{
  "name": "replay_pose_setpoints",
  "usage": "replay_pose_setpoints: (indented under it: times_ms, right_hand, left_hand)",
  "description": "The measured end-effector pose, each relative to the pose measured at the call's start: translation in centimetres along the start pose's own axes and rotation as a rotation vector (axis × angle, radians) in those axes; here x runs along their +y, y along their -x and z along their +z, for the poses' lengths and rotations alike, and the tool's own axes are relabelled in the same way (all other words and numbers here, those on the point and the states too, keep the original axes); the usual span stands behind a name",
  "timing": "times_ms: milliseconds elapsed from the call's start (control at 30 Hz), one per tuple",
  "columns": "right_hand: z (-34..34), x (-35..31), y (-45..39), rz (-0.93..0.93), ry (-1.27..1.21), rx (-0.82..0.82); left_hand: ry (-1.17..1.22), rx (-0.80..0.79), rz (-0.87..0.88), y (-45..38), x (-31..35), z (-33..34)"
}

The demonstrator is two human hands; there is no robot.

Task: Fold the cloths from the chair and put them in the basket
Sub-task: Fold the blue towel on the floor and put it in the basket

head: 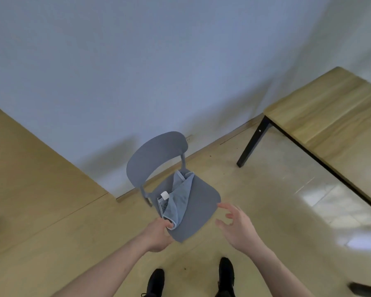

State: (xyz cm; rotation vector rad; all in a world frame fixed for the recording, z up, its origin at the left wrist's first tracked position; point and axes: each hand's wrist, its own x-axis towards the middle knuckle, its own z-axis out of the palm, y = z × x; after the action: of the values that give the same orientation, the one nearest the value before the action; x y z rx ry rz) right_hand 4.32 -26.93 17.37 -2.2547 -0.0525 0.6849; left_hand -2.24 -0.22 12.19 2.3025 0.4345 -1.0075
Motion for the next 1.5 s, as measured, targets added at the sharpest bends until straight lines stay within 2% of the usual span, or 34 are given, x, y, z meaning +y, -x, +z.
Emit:
replay_pose_setpoints:
  times_ms: [133,433,667,767,867,967,1100,1233,1367,1500]
  right_hand:
    - [4.5,0.1,-0.6,0.091,-0.029,0.076]
    - [13.4,5.5,-5.2,0.171,-0.016,0.08]
    - [18.0,10.3,-7.5,0.242,-0.045,0.092]
    - [18.8,10.8,-8.0,0.256,-0.065,0.099]
    - [18.8,10.5,-7.7,0.278,-0.113,0.124]
    - [17.8,9.6,-6.3,0.311,-0.178,0.164]
    - [15.5,7.4,-3.9,0.341,-0.243,0.25]
    - [13.3,3.8,-0.4,0.337,-0.295,0.311]
    - [11.0,-0.7,2.8,0.304,-0.348,0.344]
    - [8.9,-5.1,7.6,0.228,-0.358,0.368]
  left_hand:
    - [-0.1,-0.079,0.011,-5.0,-3.4,0.4]
    - [-0.139,-0.151,0.027,-16.7,-8.7,7.1]
    - [-0.065,-0.209,-0.002,-22.8,-10.3,11.8]
    - [-0.053,-0.191,0.039,-23.9,-10.3,11.8]
    - [0.07,-0.128,0.059,-24.1,-10.1,11.0]
    - [0.336,-0.019,0.046,-22.8,-9.2,9.4]
    - [0.616,0.262,0.15,-18.6,-6.7,5.5]
    - [0.722,0.424,0.284,-11.8,-3.5,0.1]
    - [0.708,0.425,0.481,-4.8,-0.6,-4.6]
    - [0.666,0.285,0.593,3.4,1.1,-7.9]
